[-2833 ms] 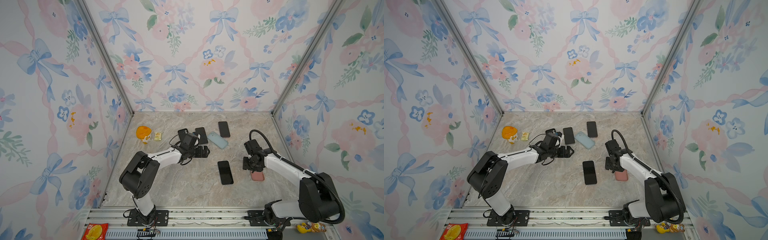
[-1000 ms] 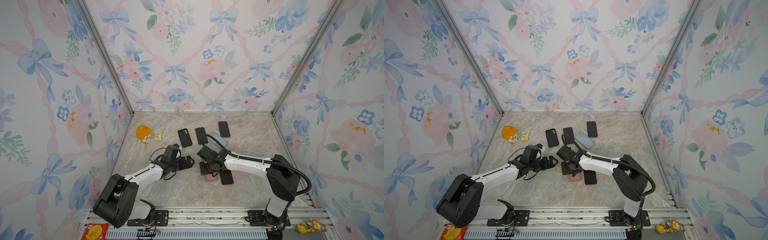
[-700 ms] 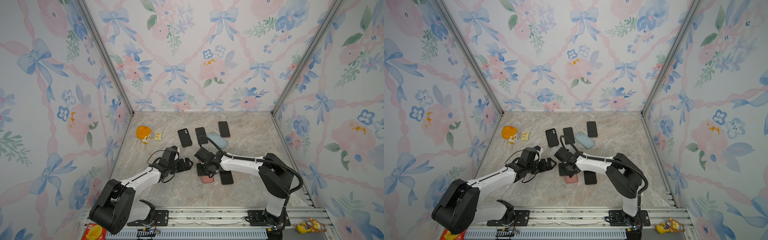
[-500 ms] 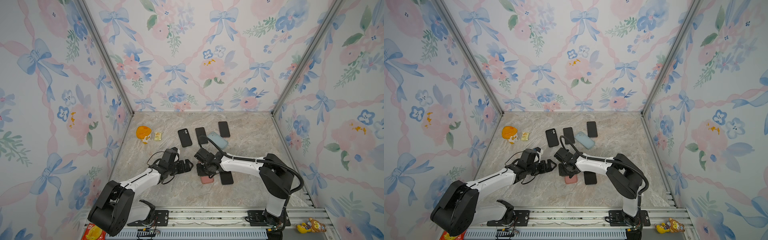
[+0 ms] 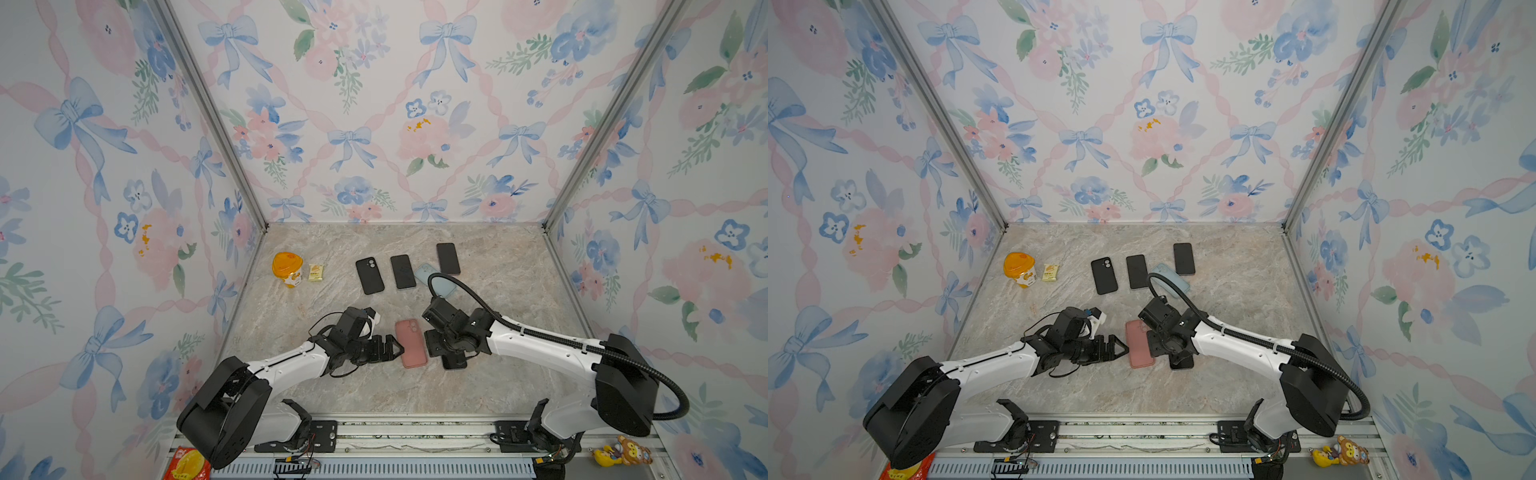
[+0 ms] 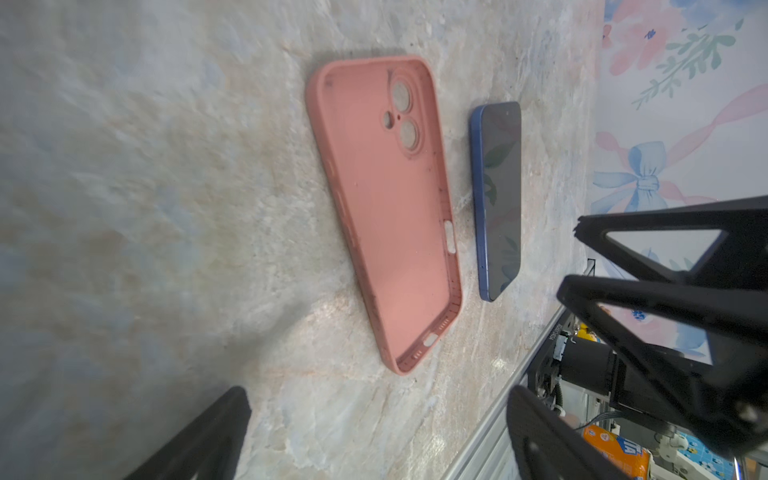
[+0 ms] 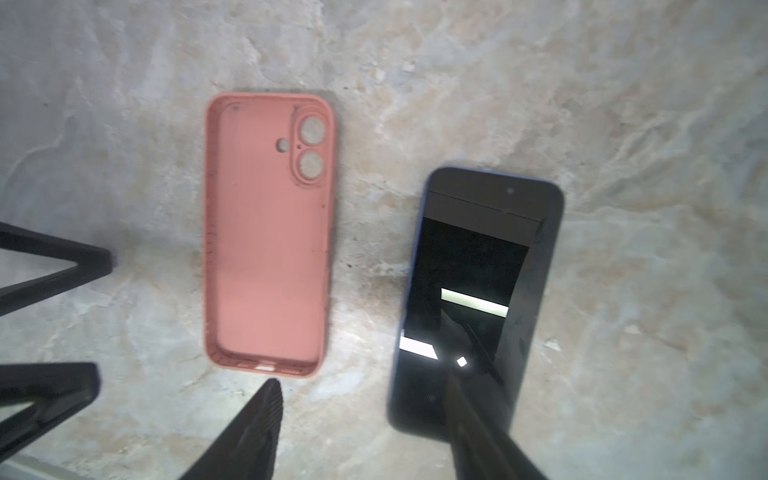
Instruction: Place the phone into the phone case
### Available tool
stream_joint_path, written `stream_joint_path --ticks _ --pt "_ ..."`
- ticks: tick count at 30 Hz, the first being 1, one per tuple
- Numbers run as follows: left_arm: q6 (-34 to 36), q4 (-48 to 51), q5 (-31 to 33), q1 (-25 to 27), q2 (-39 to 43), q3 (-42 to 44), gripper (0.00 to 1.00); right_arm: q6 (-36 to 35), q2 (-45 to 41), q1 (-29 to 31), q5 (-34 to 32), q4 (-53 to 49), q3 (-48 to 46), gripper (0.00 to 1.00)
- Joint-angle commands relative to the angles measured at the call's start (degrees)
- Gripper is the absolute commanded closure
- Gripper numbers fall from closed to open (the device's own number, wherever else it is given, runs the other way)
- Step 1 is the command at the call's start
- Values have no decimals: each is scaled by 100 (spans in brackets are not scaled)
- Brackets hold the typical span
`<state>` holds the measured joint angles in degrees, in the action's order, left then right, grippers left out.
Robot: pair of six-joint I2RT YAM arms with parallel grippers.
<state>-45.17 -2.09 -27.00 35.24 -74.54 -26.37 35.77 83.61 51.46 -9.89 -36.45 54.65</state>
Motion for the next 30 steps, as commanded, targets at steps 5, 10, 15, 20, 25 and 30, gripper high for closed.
stream_joint_path --ticks 5,10,15,20,25,30 --pt "-150 -284 -218 226 -474 -73 3 -264 -338 -485 32 152 -769 20" --pt "-135 -371 -218 349 -737 -157 4 -235 -169 -497 117 351 -865 16" --pt "-205 -407 -218 387 -750 -176 3 -163 35 -484 194 539 -950 14" --pt "-212 -240 -129 387 -494 -227 3 -123 326 -462 209 624 -929 14" --pt "-139 8 -147 387 -522 -586 3 -55 583 -452 180 679 -1033 17" --pt "-66 42 -140 378 -868 -1123 3 -35 621 -469 230 839 -1162 26"
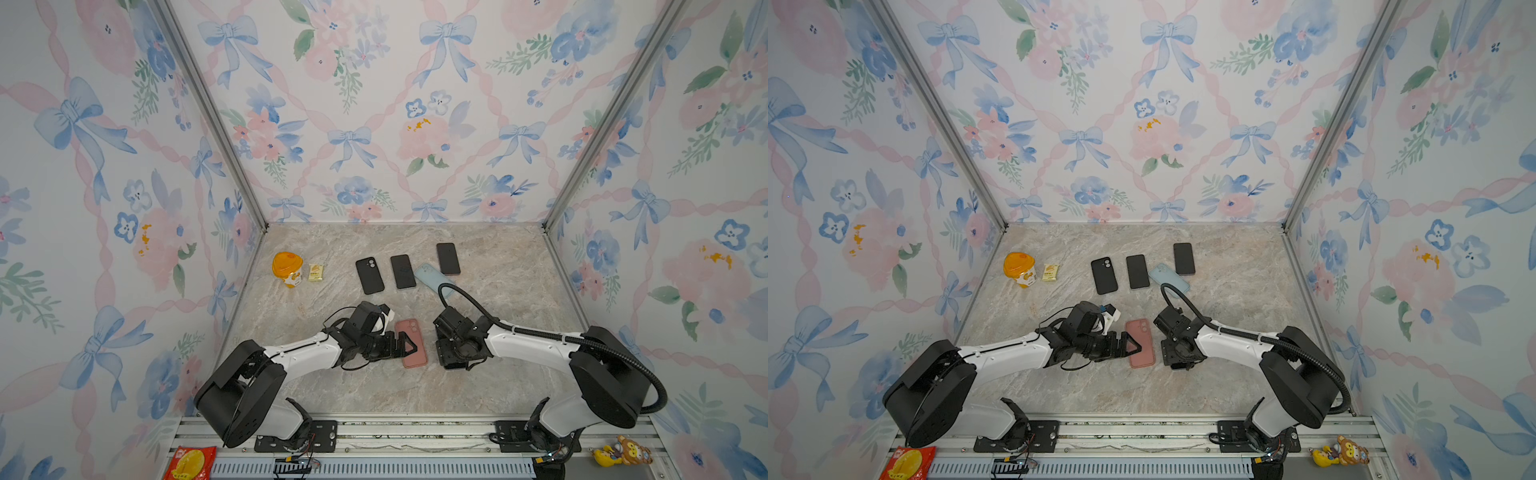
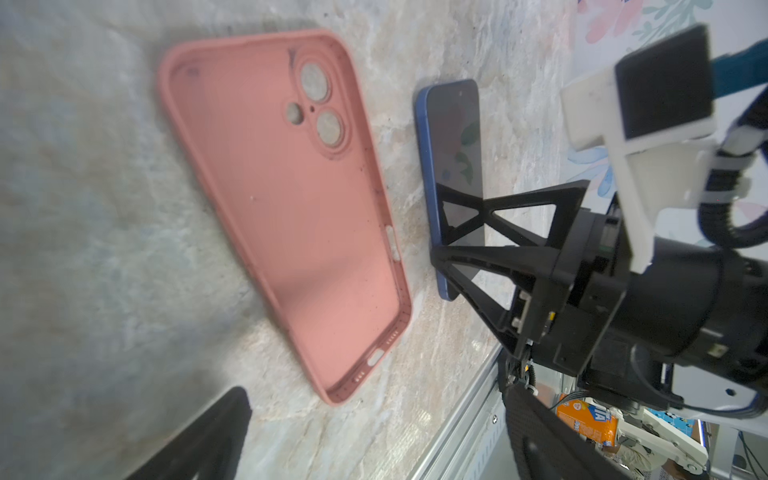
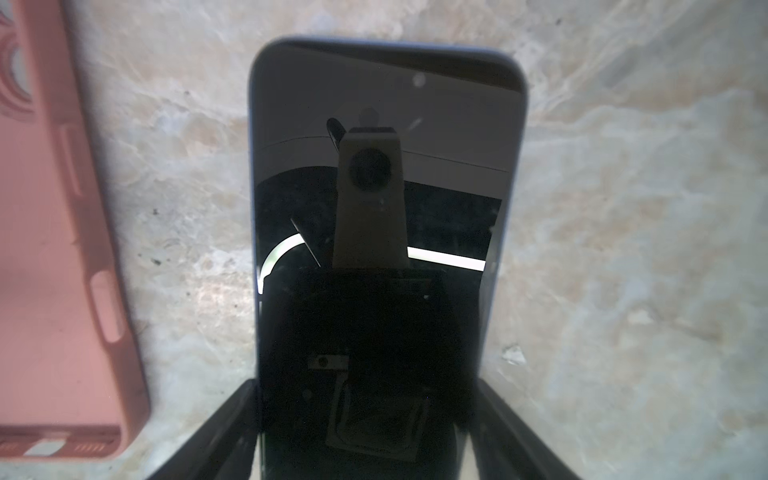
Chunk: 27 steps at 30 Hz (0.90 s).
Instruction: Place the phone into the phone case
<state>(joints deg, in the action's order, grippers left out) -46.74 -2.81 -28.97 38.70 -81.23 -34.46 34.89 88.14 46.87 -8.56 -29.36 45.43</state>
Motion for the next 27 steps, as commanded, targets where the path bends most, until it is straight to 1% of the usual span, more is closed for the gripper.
stream_joint_path --ticks 1,5,10,12,14,17,20,24,27 --pt "86 115 101 33 -333 -459 4 53 155 -34 116 179 -279 28" --pt "43 72 155 33 -816 -1078 6 53 34 -128 153 321 -440 35" --pt "31 -151 -54 19 -1440 -1663 9 -77 -245 -331 238 591 -738 40" --pt "-113 -430 -257 0 -1745 -1843 13 -101 -338 -393 409 812 -882 41" --pt "-360 -933 -616 -19 -2119 -1970 18 -88 -406 -447 570 932 -984 42" --pt "-434 -985 -970 -29 -2761 -2475 28 -92 -444 -537 692 977 -1115 43" --pt "-459 -1046 -1026 -7 -3030 -2719 30 -62 -546 -597 764 1063 -1255 44" --pt "-498 -1152 -1158 -20 -3240 -2794 33 -81 -724 -682 824 1149 -1361 45" --pt "-537 -1438 -1388 -20 -3400 -2812 40 -225 -819 -762 860 1130 -1370 47"
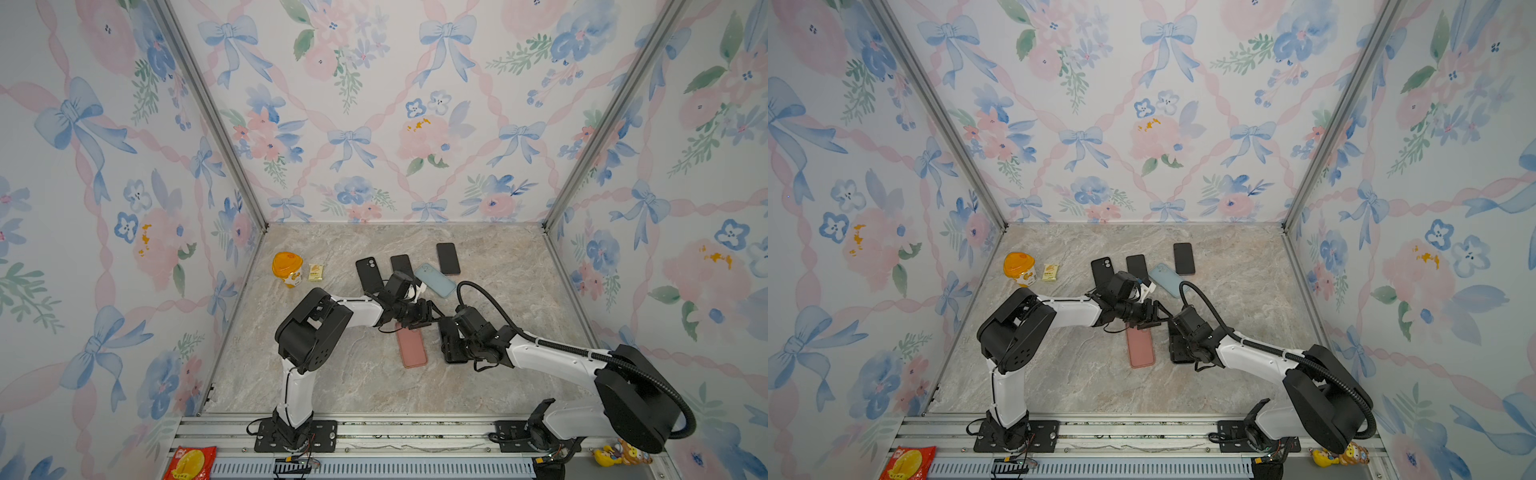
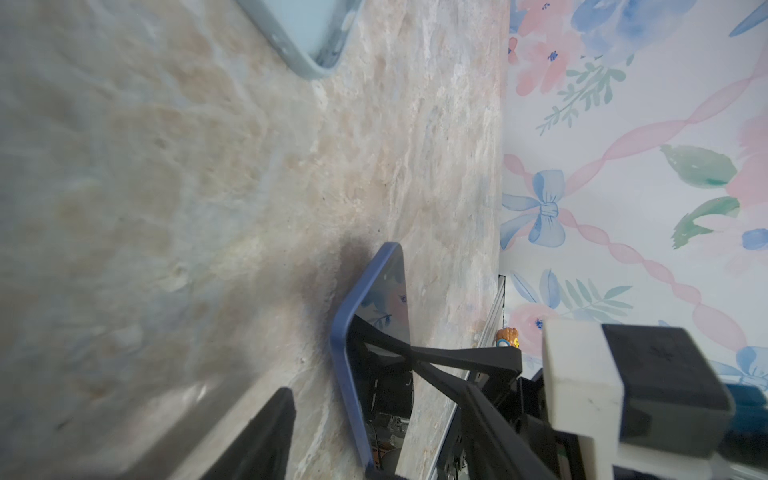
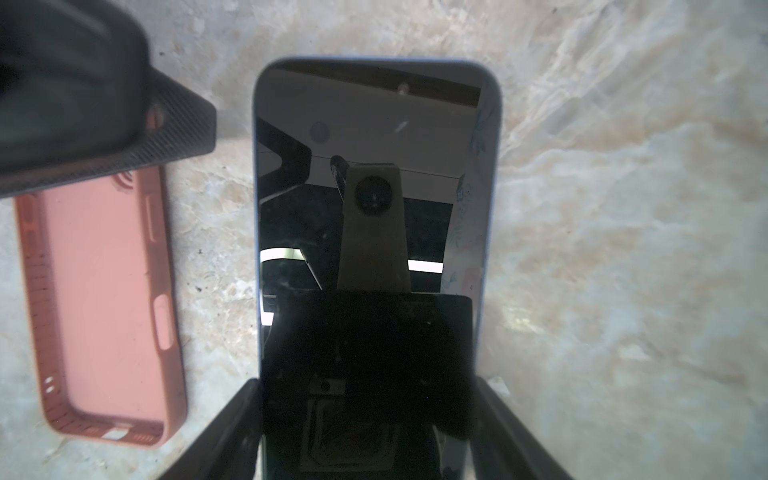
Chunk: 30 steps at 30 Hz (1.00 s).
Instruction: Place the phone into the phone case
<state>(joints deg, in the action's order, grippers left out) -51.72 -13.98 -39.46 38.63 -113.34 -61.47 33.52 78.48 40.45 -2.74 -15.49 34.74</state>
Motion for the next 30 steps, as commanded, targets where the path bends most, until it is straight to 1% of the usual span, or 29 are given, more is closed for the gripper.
stream_joint_path --ticks 1,5,7,9,13,18,20,30 --pt "-48 -372 -382 -14 -254 -121 42 -121 120 -150 298 -253 -318 48" --pt "-100 -626 -518 -26 -486 -161 46 -136 76 -195 385 -153 -373 50" --pt "-109 -673 -577 -38 -592 -196 51 -142 96 -198 416 -109 -384 50" --pt "-127 -756 -613 -57 -669 -191 54 -132 123 -197 431 -55 -387 51" --pt "-141 -965 -656 -101 -719 -143 59 -127 158 -202 459 2 -392 51" --pt "-253 -1410 -818 -75 -874 -139 63 -142 159 -201 446 8 -385 51" --pt "-293 -1530 -859 -66 -910 -106 66 -130 172 -196 447 26 -382 51" --pt "-294 -1735 -879 -75 -954 6 77 -109 164 -191 425 46 -382 51"
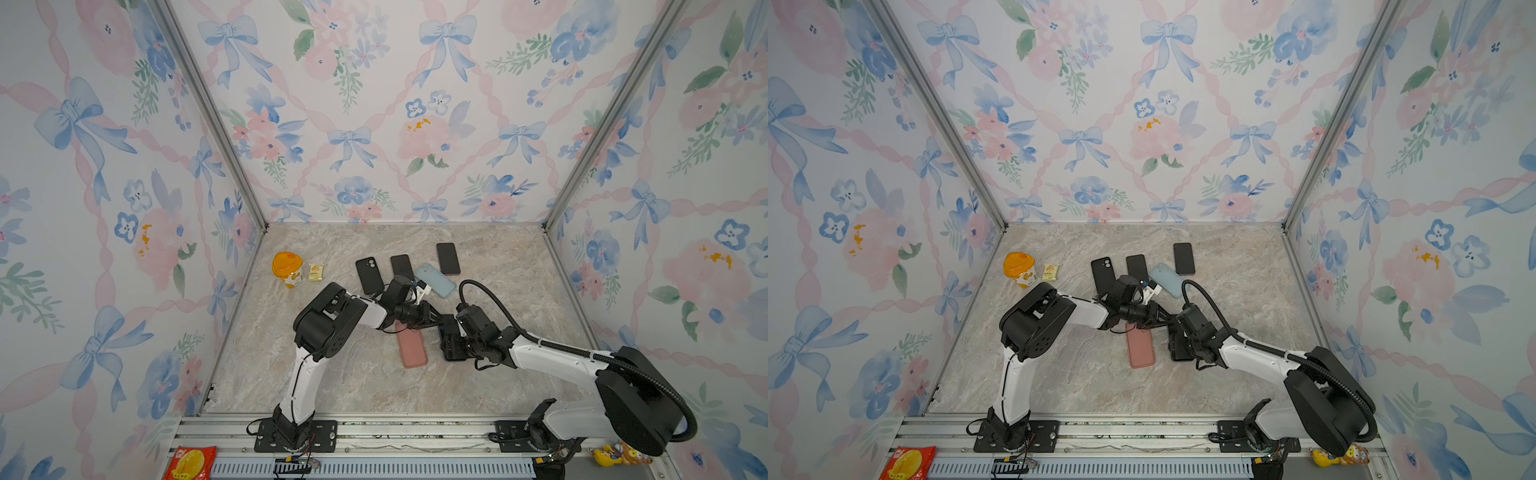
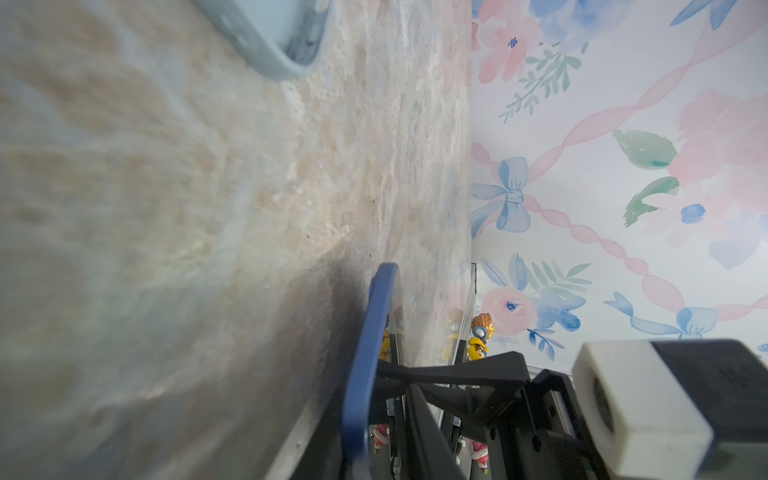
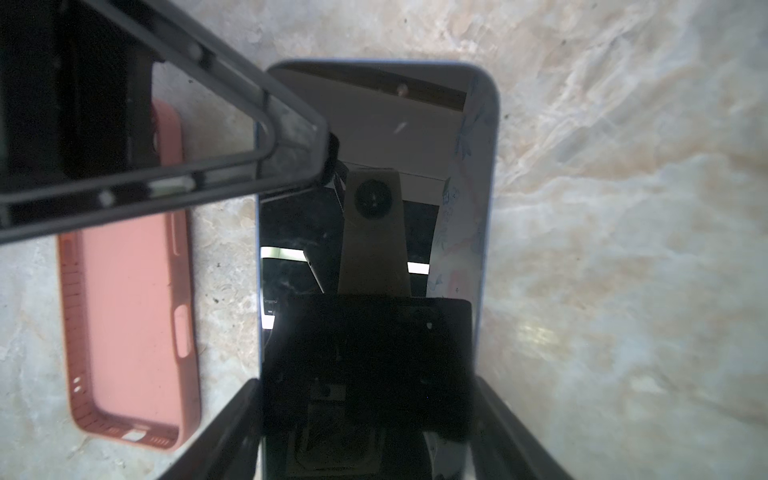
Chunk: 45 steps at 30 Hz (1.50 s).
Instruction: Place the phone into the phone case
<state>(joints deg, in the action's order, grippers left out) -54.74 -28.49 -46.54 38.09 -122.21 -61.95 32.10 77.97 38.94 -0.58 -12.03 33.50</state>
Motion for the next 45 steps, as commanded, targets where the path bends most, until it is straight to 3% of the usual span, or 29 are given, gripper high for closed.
stream_joint_path --ticks 1,8,16,23,29,36,45 --pt "-3 -299 -174 -20 -65 70 78 31 197 -36 199 -316 -270 51" --pt "-28 -417 -147 -20 5 140 87 18 -82 -44 28 -514 -265 45" --pt "-230 -614 -104 37 67 164 95 218 -717 -46 -213 -952 -175 25" --pt "-564 -963 8 85 197 196 100 806 -1858 -112 -484 -1518 -152 20" --pt "-1291 -1897 115 67 323 432 100 1494 -2761 -193 -408 -1791 -200 19" --pt "-1869 -2572 502 -41 739 689 100 2487 -3787 -450 228 -1156 -611 18" --pt "-2801 -3704 946 -231 1061 1173 100 3956 -4856 -925 834 1218 -1948 20"
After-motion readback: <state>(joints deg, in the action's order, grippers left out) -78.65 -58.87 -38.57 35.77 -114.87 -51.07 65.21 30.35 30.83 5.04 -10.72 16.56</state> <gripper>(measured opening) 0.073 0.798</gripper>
